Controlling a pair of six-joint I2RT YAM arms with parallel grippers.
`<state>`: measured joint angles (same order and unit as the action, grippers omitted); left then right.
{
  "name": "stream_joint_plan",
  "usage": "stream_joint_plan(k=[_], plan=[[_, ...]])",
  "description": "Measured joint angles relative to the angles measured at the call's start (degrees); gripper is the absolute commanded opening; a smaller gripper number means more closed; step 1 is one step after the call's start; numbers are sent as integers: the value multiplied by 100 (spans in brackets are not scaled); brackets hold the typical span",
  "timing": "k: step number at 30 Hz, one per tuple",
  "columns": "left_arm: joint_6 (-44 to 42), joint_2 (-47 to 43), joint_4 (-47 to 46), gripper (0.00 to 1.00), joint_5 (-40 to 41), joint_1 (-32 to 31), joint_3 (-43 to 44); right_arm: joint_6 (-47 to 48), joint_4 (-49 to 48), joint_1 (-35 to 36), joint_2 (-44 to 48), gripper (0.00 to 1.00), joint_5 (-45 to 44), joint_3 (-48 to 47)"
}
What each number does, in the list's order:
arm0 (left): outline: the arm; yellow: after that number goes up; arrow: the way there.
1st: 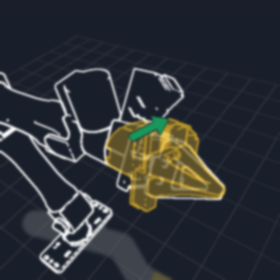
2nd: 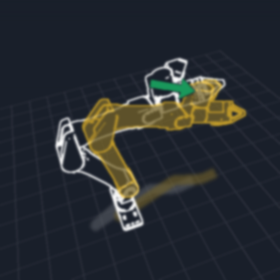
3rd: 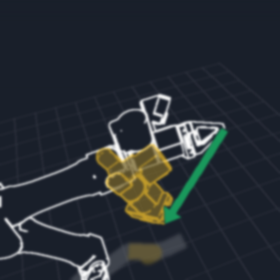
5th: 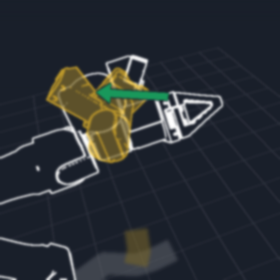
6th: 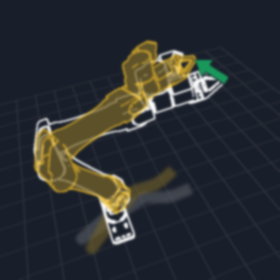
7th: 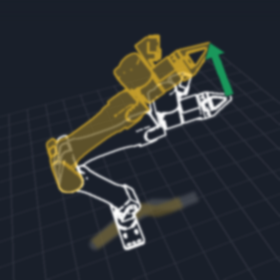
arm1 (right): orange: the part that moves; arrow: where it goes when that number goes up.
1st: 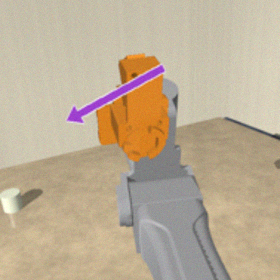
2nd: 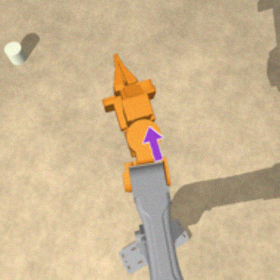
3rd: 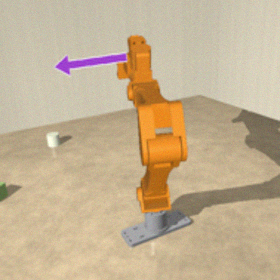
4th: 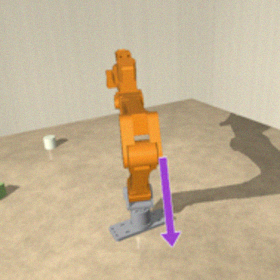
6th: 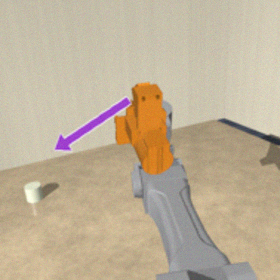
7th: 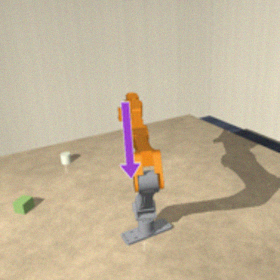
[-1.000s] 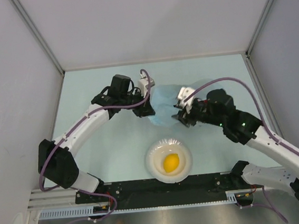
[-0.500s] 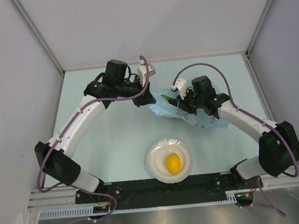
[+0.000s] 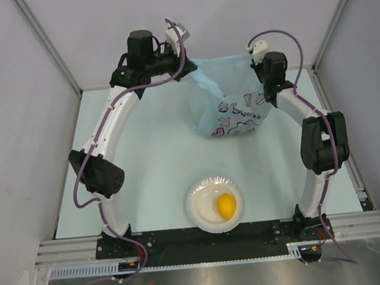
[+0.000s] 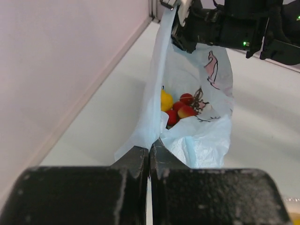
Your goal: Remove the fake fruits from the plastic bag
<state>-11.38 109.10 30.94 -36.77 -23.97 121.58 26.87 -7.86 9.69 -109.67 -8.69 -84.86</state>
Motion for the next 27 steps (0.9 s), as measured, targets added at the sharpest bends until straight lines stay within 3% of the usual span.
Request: stream_joint_plan(k=[6, 9, 13, 19, 24, 27], plan=[[-72, -125, -157, 0, -35, -98, 380, -225, -223, -236, 686, 24, -415, 164], [-400, -975, -151, 0, -103, -179, -791, -376, -83, -177, 1412, 27, -372, 861], [-850, -1932, 90, 0, -105, -387, -2524, -544, 234, -140, 1989, 42, 61, 1738], [-852, -1906, 437, 0, 37, -732, -4494, -678, 1285, 149, 2057, 55, 994, 2782], [-610, -1912, 588, 0, 216, -737, -4903, -643, 1377, 1043, 2076, 54, 1471, 2793], [-557, -2090, 608, 0, 306, -737, -4878, -625, 1294, 1462, 2076, 49, 1615, 2793]])
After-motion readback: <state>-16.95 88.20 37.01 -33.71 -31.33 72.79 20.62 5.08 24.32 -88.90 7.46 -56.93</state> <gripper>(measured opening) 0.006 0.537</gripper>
